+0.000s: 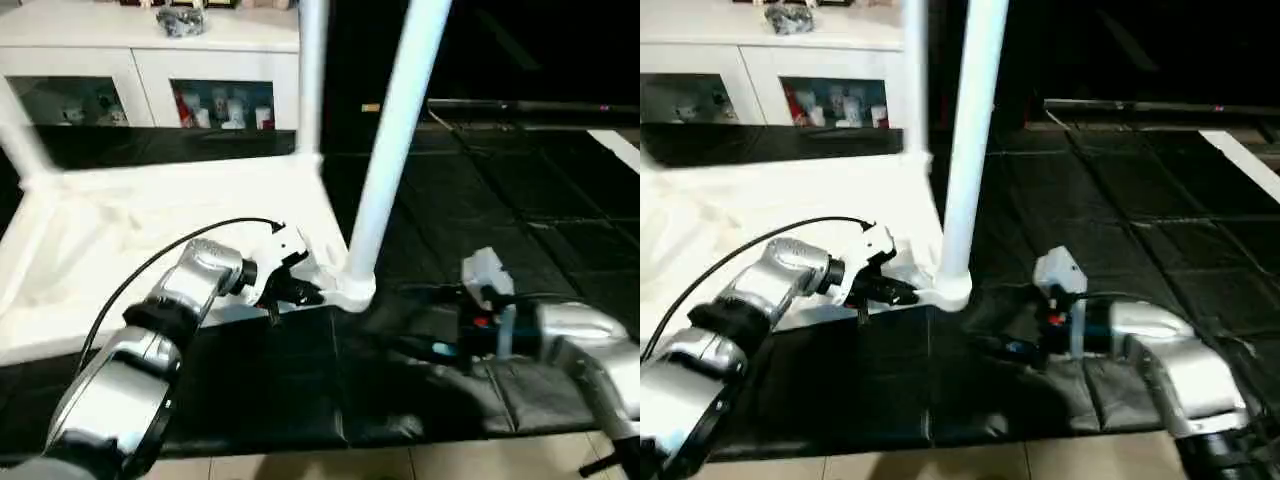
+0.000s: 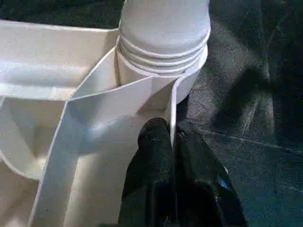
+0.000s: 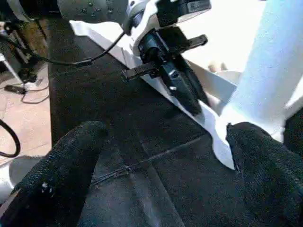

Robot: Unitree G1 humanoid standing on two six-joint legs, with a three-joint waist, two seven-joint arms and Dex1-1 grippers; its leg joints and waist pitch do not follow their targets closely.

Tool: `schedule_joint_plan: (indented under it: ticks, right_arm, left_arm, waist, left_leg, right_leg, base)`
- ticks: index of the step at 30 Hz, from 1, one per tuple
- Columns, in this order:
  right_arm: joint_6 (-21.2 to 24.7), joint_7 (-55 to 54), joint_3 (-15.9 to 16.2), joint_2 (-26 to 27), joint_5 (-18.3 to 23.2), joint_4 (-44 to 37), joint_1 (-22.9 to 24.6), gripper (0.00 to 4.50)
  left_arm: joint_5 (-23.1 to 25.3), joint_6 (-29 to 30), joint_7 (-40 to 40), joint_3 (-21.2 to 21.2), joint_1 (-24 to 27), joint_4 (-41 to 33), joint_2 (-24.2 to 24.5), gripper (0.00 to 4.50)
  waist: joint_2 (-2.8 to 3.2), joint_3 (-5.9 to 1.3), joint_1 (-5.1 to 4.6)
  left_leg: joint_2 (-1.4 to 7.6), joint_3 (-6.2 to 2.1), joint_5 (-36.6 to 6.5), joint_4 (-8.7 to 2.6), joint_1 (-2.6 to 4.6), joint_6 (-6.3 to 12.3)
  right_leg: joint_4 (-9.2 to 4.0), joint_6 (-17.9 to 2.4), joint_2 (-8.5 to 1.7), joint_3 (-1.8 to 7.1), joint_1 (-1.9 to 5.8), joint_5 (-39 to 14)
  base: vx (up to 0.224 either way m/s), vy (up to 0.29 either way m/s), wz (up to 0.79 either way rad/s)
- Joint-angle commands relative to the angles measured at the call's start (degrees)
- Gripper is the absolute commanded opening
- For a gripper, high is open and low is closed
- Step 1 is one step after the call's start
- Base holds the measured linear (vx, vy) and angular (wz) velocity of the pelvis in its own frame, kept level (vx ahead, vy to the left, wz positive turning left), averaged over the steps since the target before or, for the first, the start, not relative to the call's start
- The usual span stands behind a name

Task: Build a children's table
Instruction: Rotate table base, then rotate leg to tighten

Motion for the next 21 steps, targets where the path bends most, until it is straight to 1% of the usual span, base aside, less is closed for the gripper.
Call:
schedule_joint_plan:
  ticks: [1, 2, 3, 4, 5, 6, 7, 8, 9, 10, 12, 14, 16, 17, 21]
  right_arm:
    - [-0.7, -0.6, -0.1, 0.0, -0.7, 0.8, -1.1, 4.5]
    - [-0.8, -0.7, 0.0, 0.1, -0.8, 0.9, -1.1, 4.5]
    - [-1.1, -0.7, 0.1, 0.2, -1.0, 1.2, -1.2, 4.5]
    - [-1.1, -0.7, 0.1, 0.2, -1.0, 1.2, -1.2, 4.5]
    - [-1.2, -0.7, 0.2, 0.2, -1.1, 1.3, -1.3, 4.5]
    - [-1.4, -0.7, 0.3, 0.3, -1.2, 1.4, -1.3, 4.5]
    - [-1.4, -0.7, 0.3, 0.3, -1.2, 1.5, -1.3, 4.5]
    - [-1.6, -0.5, 0.5, 0.3, -1.3, 1.6, -1.3, 4.5]
    - [-1.7, -0.5, 0.5, 0.3, -1.3, 1.7, -1.3, 4.5]
    - [-1.9, -0.5, 0.5, 0.4, -1.5, 1.8, -1.4, 4.5]
    - [-2.1, -0.5, 0.6, 0.5, -1.6, 2.0, -1.4, 4.5]
    - [-2.3, -0.5, 0.8, 0.4, -1.6, 2.1, -1.5, 4.5]
    - [-2.4, -0.4, 0.9, 0.3, -1.5, 2.1, -1.3, 4.5]
    - [-2.5, -0.3, 0.9, 0.2, -1.4, 2.2, -1.3, 4.5]
    - [-2.7, -0.2, 0.9, 0.2, -1.5, 2.3, -1.3, 4.5]
  left_arm:
    - [1.2, -0.5, 0.4, -0.6, 2.7, -0.8, 0.4, 0.02]
    - [1.5, -0.8, 0.5, -0.9, 3.2, -2.0, 0.6, 0.02]
    - [1.8, -2.9, 0.1, -1.4, 4.3, -3.8, 1.3, 0.02]
    - [1.8, -2.9, 0.1, -1.4, 4.3, -3.8, 1.3, 0.02]
    - [2.1, -5.0, 0.2, -1.6, 5.0, -5.1, 1.8, 0.02]
    - [2.2, -6.0, 0.4, -1.8, 5.6, -6.6, 2.3, 0.02]
    - [2.1, -6.0, 0.4, -1.8, 5.6, -6.7, 2.3, 0.02]
    - [1.1, -5.5, -0.3, -1.1, 5.7, -7.3, 2.9, 0.28]
    - [0.7, -5.2, -0.8, -0.8, 5.6, -7.4, 3.0, 0.28]
    - [0.6, -4.5, -1.1, -0.8, 5.7, -7.5, 3.5, 0.58]
    - [0.9, -3.7, -1.3, -0.7, 6.1, -8.2, 4.2, 0.62]
    - [1.0, -3.3, -1.9, -0.4, 6.3, -8.3, 4.8, 0.62]
    - [0.9, -2.9, -1.6, 0.3, 5.9, -7.6, 5.0, 0.62]
    - [0.9, -3.2, -1.7, 0.7, 5.6, -7.1, 5.3, 0.62]
    - [0.6, -3.6, -2.1, 1.1, 5.3, -6.9, 6.0, 0.62]
  waist:
    - [-0.91, -3.36, 0.58]
    - [-0.85, -3.4, 0.66]
    - [-1.08, -3.45, 0.65]
    - [-0.98, -3.54, 0.78]
    - [-1.04, -3.6, 0.67]
    - [-0.96, -3.61, 0.68]
    - [-0.98, -3.7, 0.7]
    - [-1.11, -3.68, 0.71]
    - [-1.05, -3.71, 0.78]
    - [-1.01, -3.71, 0.83]
    - [-0.95, -3.8, 0.9]
    - [-0.83, -3.79, 0.87]
    - [-0.79, -3.78, 0.87]
    - [-0.75, -3.67, 0.89]
    - [-0.85, -3.56, 0.93]
  left_leg:
    - [-0.3, 0.57, -15.1, -3.86, -0.45, 3.3]
    - [-0.34, 0.61, -15.0, -3.8, -0.34, 3.28]
    - [-0.32, 0.65, -14.6, -3.83, -0.47, 3.35]
    - [-0.2, 0.47, -14.2, -3.92, -0.56, 3.27]
    - [-0.2, 0.61, -13.4, -3.94, -0.7, 3.44]
    - [-0.22, 0.66, -13.2, -3.92, -0.66, 3.48]
    - [-0.15, 0.63, -12.9, -3.92, -0.7, 3.42]
    - [-0.22, 0.74, -12.2, -3.9, -0.74, 3.51]
    - [-0.3, 0.86, -11.7, -3.81, -0.66, 3.56]
    - [-0.32, 0.88, -11.5, -3.81, -0.68, 3.58]
    - [-0.18, 0.81, -10.7, -3.9, -0.76, 3.53]
    - [-0.13, 0.84, -10.6, -3.93, -0.68, 3.39]
    - [-0.18, 0.88, -10.5, -3.92, -0.68, 3.31]
    - [-0.21, 0.9, -10.9, -3.94, -0.69, 3.22]
    - [-0.29, 0.8, -12.1, -4.04, -0.69, 2.82]
  right_leg:
    - [-5.79, -6.2, -3.37, 1.64, 2.68, -28.2]
    - [-5.73, -6.2, -3.39, 1.67, 2.63, -28.0]
    - [-5.6, -6.4, -3.38, 1.76, 2.74, -27.2]
    - [-5.35, -6.5, -3.57, 1.79, 2.9, -26.6]
    - [-5.23, -6.4, -3.5, 1.95, 2.91, -25.2]
    - [-5.16, -6.6, -3.44, 1.97, 2.88, -24.7]
    - [-4.96, -6.8, -3.48, 2.02, 2.95, -23.9]
    - [-4.87, -7.0, -3.46, 2.06, 2.94, -23.2]
    - [-4.88, -7.2, -3.42, 2.11, 2.89, -22.9]
    - [-4.83, -7.3, -3.44, 2.16, 2.9, -22.6]
    - [-4.58, -7.8, -3.43, 2.22, 3.04, -20.9]
    - [-4.36, -8.5, -3.34, 2.25, 3.05, -19.1]
    - [-4.38, -8.6, -3.34, 2.27, 3.08, -19.0]
    - [-4.51, -8.6, -3.34, 2.25, 3.05, -19.8]
    - [-4.87, -7.1, -3.41, 2.17, 3.05, -23.3]
  base:
    - [0.0, 0.0, 0.0]
    - [0.0, 0.0, 0.0]
    - [0.0, 0.0, 0.0]
    - [0.0, 0.0, 0.0]
    - [0.0, 0.0, 0.0]
    - [0.0, 0.0, 0.0]
    - [0.0, 0.0, 0.0]
    - [0.0, 0.0, 0.0]
    - [0.0, 0.0, 0.0]
    - [0.0, 0.0, 0.0]
    - [0.0, 0.0, 0.0]
    - [0.0, 0.0, 0.0]
    - [0.0, 0.0, 0.0]
    - [0.0, 0.0, 0.0]
    - [0.0, 0.0, 0.0]
